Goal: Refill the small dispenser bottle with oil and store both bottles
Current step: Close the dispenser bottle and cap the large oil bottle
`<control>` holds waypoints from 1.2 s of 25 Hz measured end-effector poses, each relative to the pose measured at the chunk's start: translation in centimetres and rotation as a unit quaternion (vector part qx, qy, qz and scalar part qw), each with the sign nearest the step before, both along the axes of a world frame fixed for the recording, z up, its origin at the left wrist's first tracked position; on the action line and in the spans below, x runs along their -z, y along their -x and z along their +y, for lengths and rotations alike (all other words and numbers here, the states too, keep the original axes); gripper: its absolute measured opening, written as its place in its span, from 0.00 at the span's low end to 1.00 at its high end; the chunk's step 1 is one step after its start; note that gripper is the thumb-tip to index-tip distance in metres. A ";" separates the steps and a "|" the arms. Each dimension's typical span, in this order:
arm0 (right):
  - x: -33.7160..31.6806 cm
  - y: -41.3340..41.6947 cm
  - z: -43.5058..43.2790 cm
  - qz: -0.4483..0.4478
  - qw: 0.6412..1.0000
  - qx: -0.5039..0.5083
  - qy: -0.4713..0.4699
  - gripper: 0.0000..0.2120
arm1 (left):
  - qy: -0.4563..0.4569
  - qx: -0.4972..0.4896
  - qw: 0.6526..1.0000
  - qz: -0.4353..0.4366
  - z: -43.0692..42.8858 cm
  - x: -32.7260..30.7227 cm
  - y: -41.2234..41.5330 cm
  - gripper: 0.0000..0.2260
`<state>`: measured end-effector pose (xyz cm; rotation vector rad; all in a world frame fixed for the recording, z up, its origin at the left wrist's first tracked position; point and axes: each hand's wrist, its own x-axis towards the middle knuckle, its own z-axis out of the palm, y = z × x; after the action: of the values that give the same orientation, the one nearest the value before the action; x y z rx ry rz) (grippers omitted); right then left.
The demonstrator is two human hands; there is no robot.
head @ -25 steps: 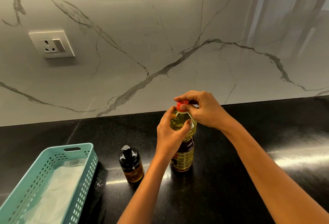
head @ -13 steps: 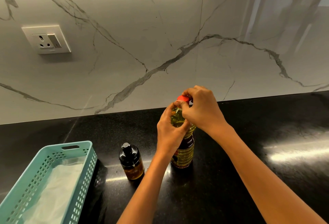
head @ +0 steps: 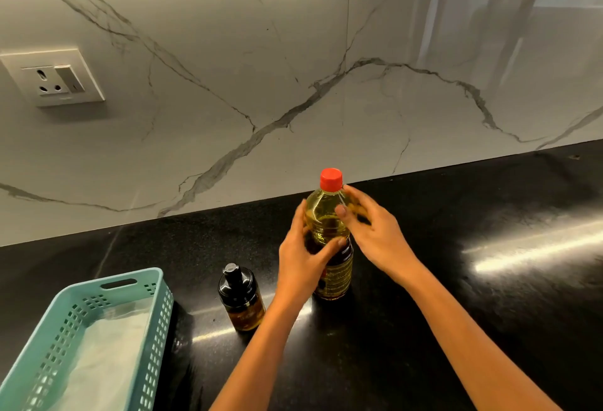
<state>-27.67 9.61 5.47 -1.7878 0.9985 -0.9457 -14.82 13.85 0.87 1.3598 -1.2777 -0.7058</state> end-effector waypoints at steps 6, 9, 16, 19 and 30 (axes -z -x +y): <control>6.9 0.0 1.4 -0.011 0.991 -0.009 -0.135 0.32 | -0.071 0.014 0.997 -0.021 0.9 4.1 -0.8 0.32; 9.0 -0.1 1.2 -0.008 0.989 -0.009 -0.149 0.40 | -0.102 -0.001 0.994 -0.027 0.6 5.5 -0.7 0.34; 11.3 0.1 -1.8 -0.009 0.992 -0.023 -0.122 0.43 | -0.107 0.014 0.993 -0.050 -1.2 6.2 -1.6 0.37; 10.6 -0.2 -4.2 -0.003 0.995 -0.019 -0.095 0.40 | -0.096 -0.014 0.994 -0.052 -2.8 6.1 -1.5 0.37; 7.4 -5.0 -16.5 -0.007 0.997 -0.062 -0.039 0.38 | -0.081 -0.078 0.991 -0.069 -13.3 2.8 -4.9 0.34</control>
<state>-22.69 -6.85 -1.96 -1.7539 0.8935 -0.8291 -9.95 0.60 -1.94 1.6465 -1.2266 -0.6245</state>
